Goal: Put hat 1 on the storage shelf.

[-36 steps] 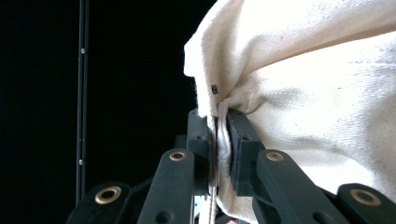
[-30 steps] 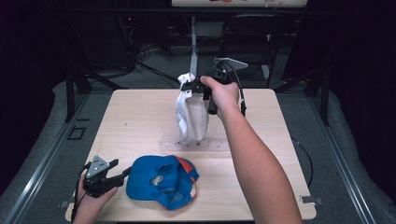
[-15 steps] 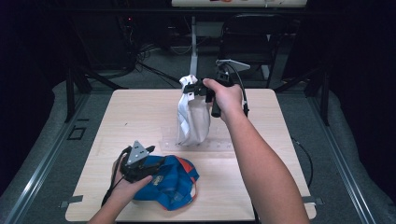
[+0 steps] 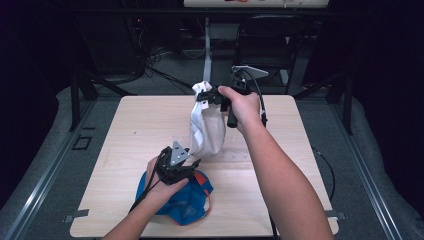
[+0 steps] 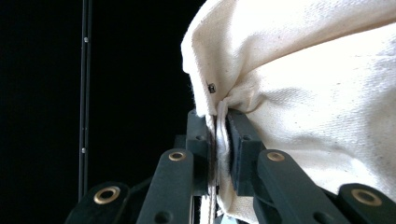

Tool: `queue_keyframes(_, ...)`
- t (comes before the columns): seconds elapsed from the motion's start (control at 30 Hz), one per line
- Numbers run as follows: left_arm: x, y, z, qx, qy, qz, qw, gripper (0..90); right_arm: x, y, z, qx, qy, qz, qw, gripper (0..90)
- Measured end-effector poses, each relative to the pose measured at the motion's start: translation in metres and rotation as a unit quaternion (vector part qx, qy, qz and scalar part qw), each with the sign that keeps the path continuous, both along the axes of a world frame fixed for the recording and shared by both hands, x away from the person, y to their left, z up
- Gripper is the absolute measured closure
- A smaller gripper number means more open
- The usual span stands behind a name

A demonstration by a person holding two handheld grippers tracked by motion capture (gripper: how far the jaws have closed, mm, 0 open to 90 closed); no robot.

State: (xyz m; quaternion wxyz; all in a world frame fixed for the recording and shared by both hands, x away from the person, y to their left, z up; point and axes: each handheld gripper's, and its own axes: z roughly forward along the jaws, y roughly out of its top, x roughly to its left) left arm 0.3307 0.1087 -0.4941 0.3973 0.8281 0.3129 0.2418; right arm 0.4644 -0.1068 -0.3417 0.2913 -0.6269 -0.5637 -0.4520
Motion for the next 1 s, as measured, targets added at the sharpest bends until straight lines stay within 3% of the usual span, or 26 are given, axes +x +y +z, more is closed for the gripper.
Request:
queue_keyframes(0.17, 0.005, -0.004, 0.0, 0.017, -0.006, 0.015, 0.9997, 61.7, -0.001, -0.004, -0.001, 0.001, -0.001, -0.001, 1.0, 80.7)
queue_keyframes(0.33, 0.005, 0.0, 0.0, 0.018, -0.007, 0.02, 0.9996, 74.5, -0.002, -0.007, 0.0, 0.002, 0.0, -0.002, 1.0, 80.7)
queue_keyframes(0.5, 0.005, 0.008, 0.001, 0.019, -0.007, 0.016, 0.9997, 78.9, -0.004, -0.005, 0.001, 0.005, -0.003, 0.002, 1.0, 80.7)
queue_keyframes(1.0, 0.006, 0.036, -0.006, -0.019, 0.012, 0.03, 0.9993, 84.5, -0.004, 0.004, -0.005, -0.003, 0.001, 0.016, 0.9999, 80.5)
